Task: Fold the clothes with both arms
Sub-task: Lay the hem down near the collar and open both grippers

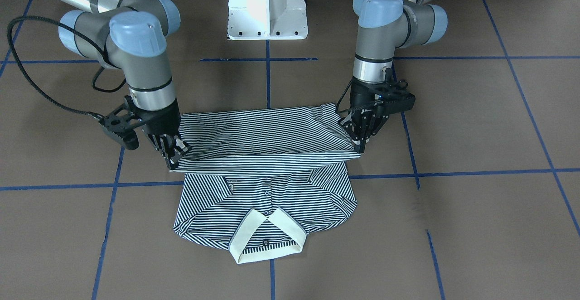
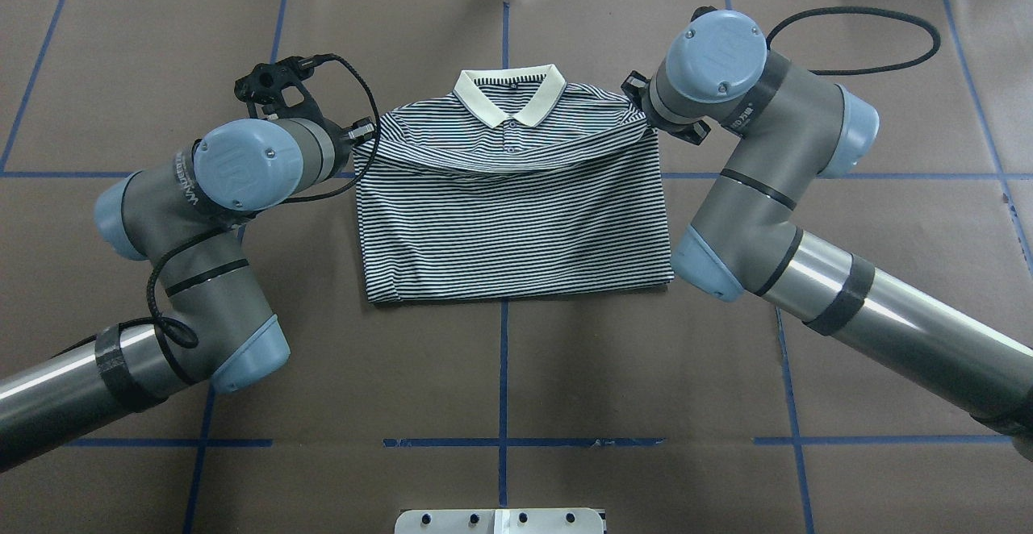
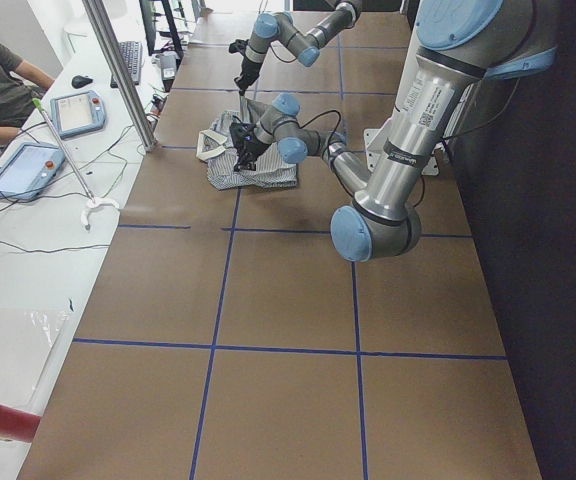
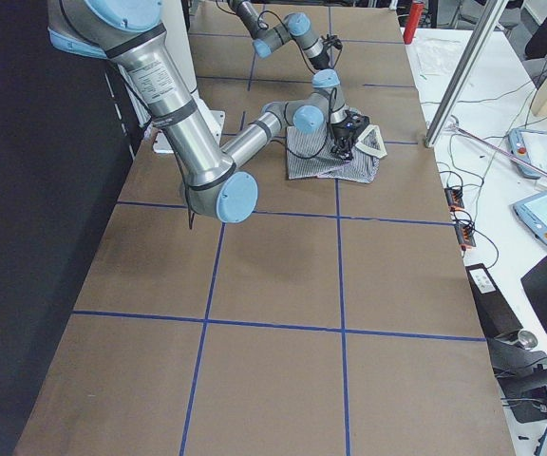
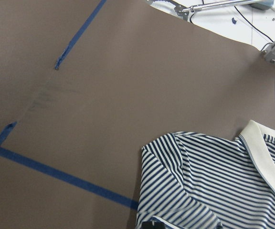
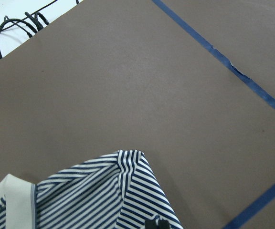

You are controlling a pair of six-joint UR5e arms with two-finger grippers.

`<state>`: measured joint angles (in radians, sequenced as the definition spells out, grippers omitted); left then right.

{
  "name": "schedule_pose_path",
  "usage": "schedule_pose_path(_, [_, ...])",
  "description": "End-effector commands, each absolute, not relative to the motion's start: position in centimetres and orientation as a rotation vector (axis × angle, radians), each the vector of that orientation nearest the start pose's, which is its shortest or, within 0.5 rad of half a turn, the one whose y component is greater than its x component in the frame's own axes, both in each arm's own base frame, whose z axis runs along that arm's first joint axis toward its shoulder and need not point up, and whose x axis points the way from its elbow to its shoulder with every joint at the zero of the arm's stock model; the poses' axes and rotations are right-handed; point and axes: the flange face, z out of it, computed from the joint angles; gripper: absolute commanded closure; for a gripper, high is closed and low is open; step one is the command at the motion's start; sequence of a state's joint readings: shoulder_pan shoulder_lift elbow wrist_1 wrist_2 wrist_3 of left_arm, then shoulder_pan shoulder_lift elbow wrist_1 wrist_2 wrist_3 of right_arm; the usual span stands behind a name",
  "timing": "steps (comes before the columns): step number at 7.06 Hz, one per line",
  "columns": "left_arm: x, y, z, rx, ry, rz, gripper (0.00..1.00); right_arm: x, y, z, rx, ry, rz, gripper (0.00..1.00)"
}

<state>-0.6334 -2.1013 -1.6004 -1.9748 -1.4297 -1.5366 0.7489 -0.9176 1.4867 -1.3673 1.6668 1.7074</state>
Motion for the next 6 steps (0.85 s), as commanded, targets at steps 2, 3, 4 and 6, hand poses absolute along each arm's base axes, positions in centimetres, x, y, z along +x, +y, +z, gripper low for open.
schedule_pose_path(2, [48.1,-57.1,31.9,0.484,0.861,-0.615,1.0,-47.1,-64.6,32.0,0.172,-0.785,0.81,1.0])
schedule_pose_path(3, [48.0,-57.3,31.9,0.488,0.864,-0.616,1.0,-46.4,-65.3,32.5,0.172,-0.774,0.818,1.0])
schedule_pose_path(4, [47.8,-57.5,31.8,0.49,0.865,-0.619,1.0,-46.0,-65.6,32.5,0.177,-0.773,0.816,1.0])
schedule_pose_path(6, [47.9,-57.5,31.7,0.488,0.866,-0.62,1.0,-46.1,-65.8,32.4,0.181,-0.771,0.806,1.0])
